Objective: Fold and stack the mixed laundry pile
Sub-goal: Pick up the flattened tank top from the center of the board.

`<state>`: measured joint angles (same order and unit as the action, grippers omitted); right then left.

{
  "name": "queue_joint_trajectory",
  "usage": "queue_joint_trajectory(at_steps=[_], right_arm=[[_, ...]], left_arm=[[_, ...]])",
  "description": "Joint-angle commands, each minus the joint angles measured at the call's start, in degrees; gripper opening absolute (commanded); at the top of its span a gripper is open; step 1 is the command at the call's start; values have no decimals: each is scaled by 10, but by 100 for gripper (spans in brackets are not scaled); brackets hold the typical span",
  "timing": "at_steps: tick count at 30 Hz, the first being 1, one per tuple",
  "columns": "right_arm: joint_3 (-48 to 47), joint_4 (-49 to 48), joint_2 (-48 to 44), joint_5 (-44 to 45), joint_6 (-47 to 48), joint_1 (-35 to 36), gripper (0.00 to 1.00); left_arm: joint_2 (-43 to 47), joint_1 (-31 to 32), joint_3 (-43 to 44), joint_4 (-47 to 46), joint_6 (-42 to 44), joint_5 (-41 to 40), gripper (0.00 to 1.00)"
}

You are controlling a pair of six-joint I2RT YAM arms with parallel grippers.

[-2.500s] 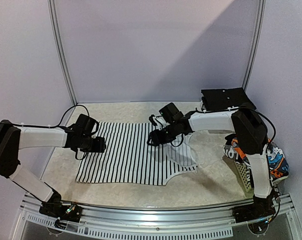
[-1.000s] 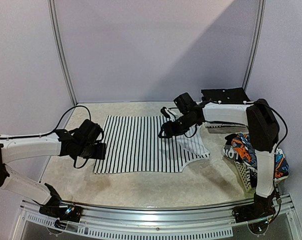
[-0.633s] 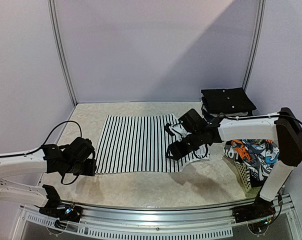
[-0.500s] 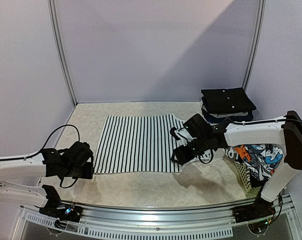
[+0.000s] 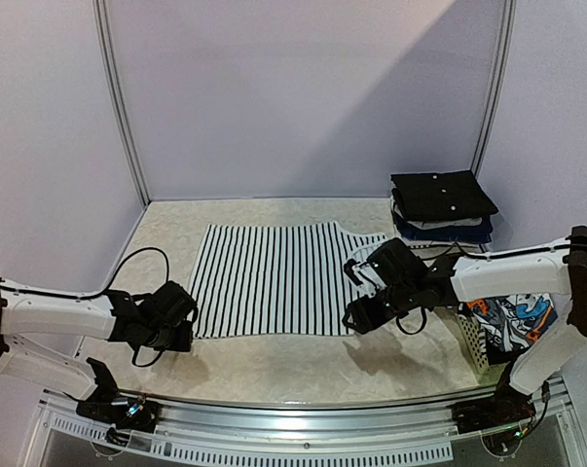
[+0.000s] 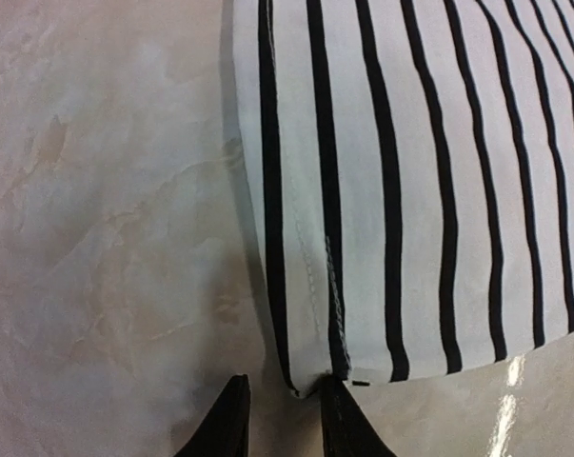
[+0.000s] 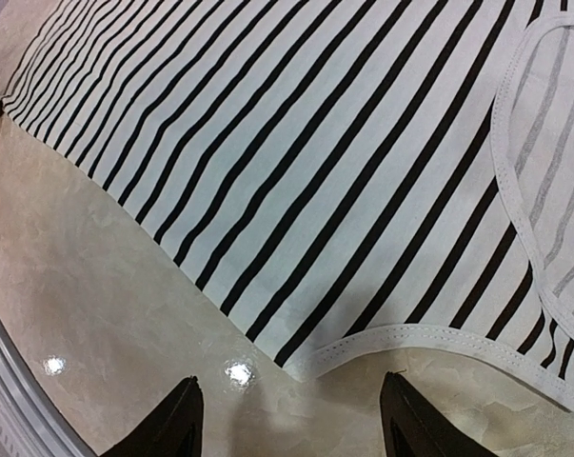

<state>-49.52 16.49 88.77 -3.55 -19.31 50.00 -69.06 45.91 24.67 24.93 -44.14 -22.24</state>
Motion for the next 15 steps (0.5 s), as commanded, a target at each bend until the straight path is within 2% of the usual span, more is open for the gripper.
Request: queue_joint_trajectory(at_steps=[1,10,13,15], right_arm=[[9,-9,-21,8,-8,4,65],[11,-9,-25,5,-9,6,65],[13,-7,-21,6,-10,11,65],[17,-7,-17,8,-15,16,65]], left_arm=[[-28,5,14,-29,2,-11,26],[-32,5,-6,-64,8,0,15],[-29,6,-10,-74,16,3,9],[-23,7,-10,-74,17,8,1]])
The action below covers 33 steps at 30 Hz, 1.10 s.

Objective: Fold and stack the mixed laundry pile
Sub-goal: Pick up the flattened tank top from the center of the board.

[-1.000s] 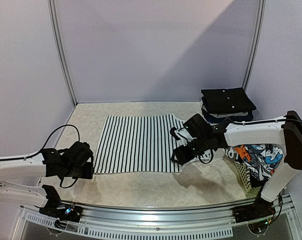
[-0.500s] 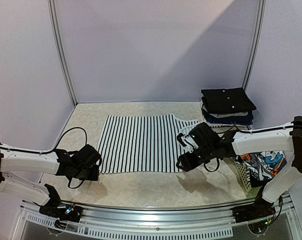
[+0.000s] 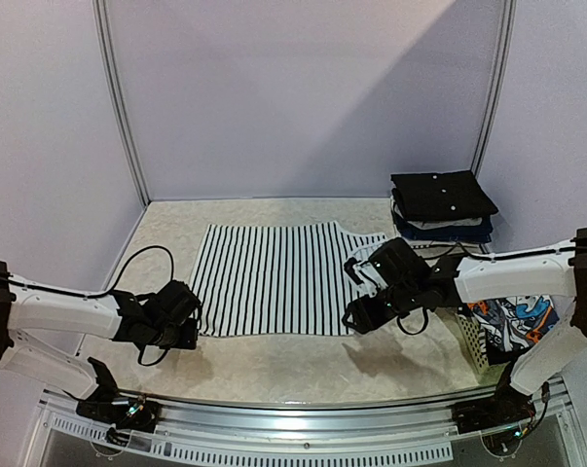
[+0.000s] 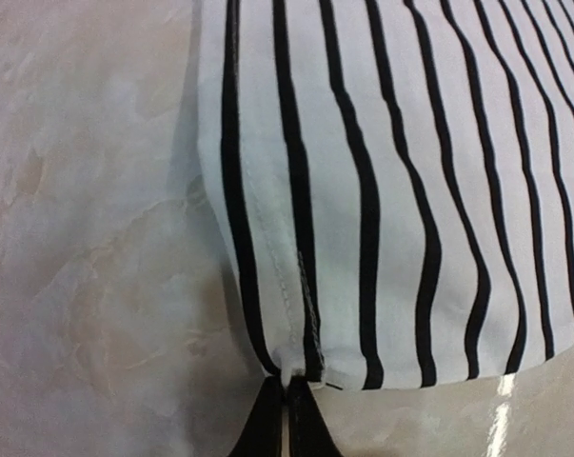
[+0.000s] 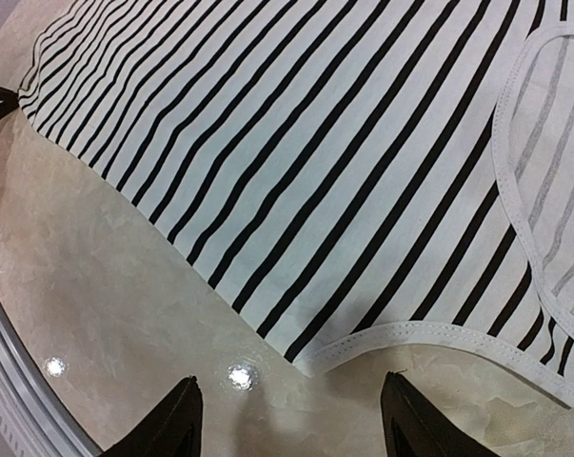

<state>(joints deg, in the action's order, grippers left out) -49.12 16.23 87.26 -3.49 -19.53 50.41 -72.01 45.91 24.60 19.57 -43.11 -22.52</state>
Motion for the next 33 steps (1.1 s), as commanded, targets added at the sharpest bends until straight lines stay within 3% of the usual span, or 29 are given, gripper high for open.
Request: queue_joint_trajectory(at_steps=[1,8,17,28,33], right_arm=[[16,-6,0,9,-15,15,65],[39,-26,24,14,-53,33,64],[40,-52,66,24,-78,35,56],[21,-38,108,65,-86,36,36],[18,-33,111,70,-86,35,21]], left_arm=[[12,9,-9,-15,5,11,0],[74,16,-3,49,-8,2,0],[87,17,-6,58,-5,-1,0],[87,17,-12,51,-5,-2,0],[86,17,-12,49,-3,-3,0]])
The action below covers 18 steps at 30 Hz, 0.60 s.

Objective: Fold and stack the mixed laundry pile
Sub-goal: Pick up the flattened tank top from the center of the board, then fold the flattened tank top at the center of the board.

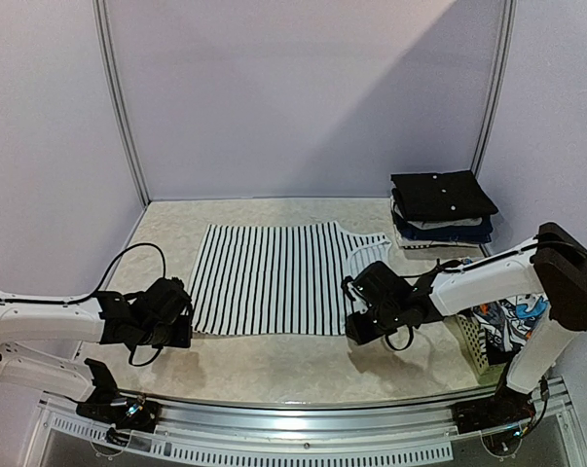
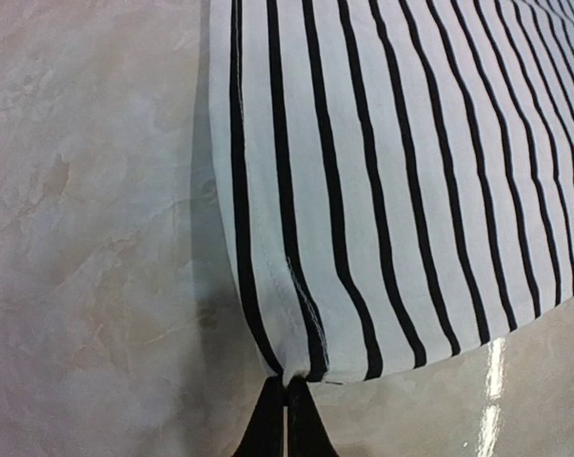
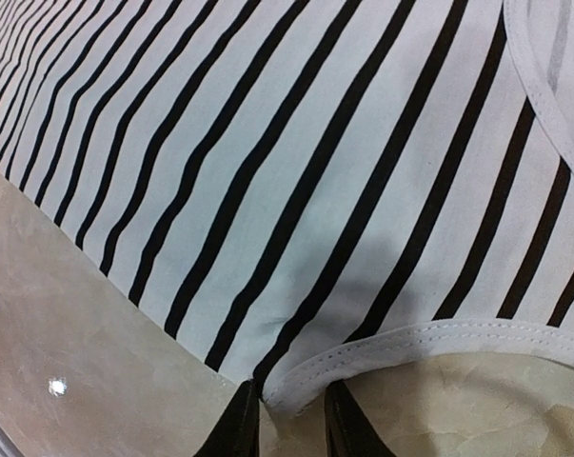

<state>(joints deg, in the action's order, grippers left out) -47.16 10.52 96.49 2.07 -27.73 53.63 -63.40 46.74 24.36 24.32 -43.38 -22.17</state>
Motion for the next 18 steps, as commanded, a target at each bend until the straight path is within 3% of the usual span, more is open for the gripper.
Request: queue_joint_trajectory(at_steps=[1,9,18], right_arm=[[-3,23,19,14,-4,3,18],[-8,31,16,1,3,3,1],[-45,94,-22,5,16,3,0]], left_arm=[[0,9,-10,2,0,-7,0],[4,10,-8,-3,10,0,0],[22,11,31,48,21,-5,0]])
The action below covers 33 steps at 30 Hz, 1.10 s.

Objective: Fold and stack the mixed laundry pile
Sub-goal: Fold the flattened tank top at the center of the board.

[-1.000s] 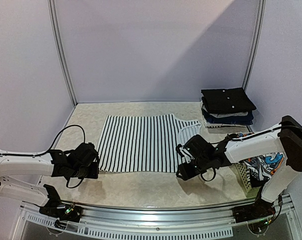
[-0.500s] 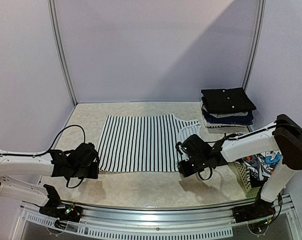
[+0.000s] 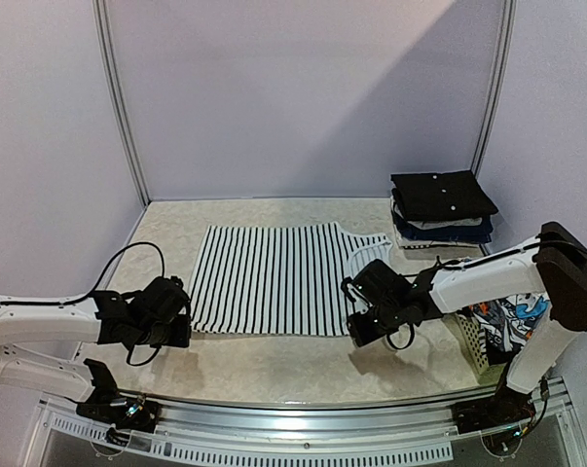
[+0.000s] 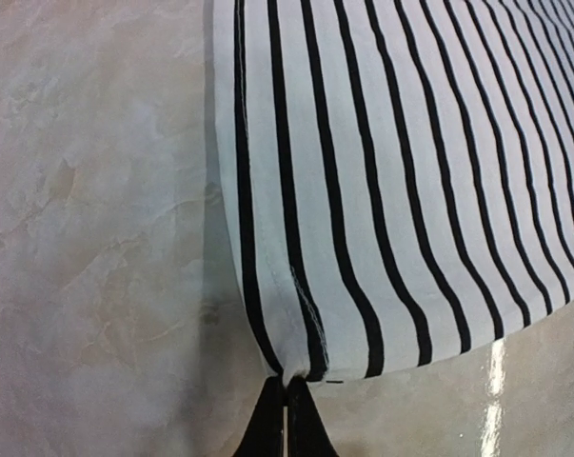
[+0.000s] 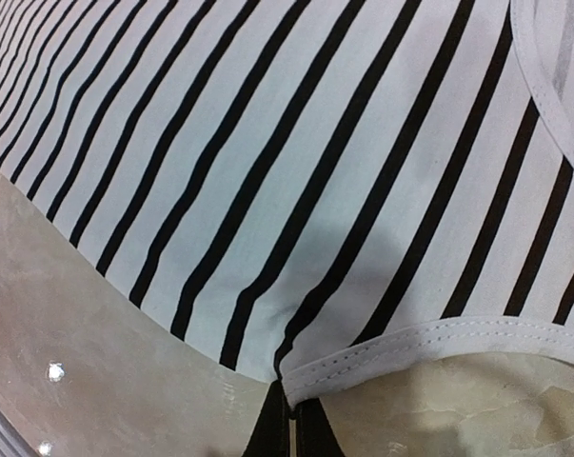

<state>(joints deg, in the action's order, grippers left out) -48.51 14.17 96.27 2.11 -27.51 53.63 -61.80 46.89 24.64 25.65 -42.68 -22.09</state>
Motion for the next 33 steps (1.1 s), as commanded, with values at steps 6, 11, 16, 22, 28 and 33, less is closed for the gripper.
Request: queue_joint_trajectory(at_steps=[6,11,16,22,28,33], right_arm=[[-86,121,-10,46,26,3,0],[-136,162,3,73,42,3,0],[-177,185,18,89,56,-11,0],[-215,210,42,107,76,-31,0],[-245,223,71,110,92,-48,0],[-274,231,90,116,100,-59,0]], left_arm=[[-26,8,71,60,33,-20,0],[-65,1,106,69,53,-36,0],[-92,-12,137,74,74,-47,0],[-122,-39,166,81,99,-53,0],[-152,-73,184,68,127,-43,0],[-182,-96,204,54,147,-34,0]])
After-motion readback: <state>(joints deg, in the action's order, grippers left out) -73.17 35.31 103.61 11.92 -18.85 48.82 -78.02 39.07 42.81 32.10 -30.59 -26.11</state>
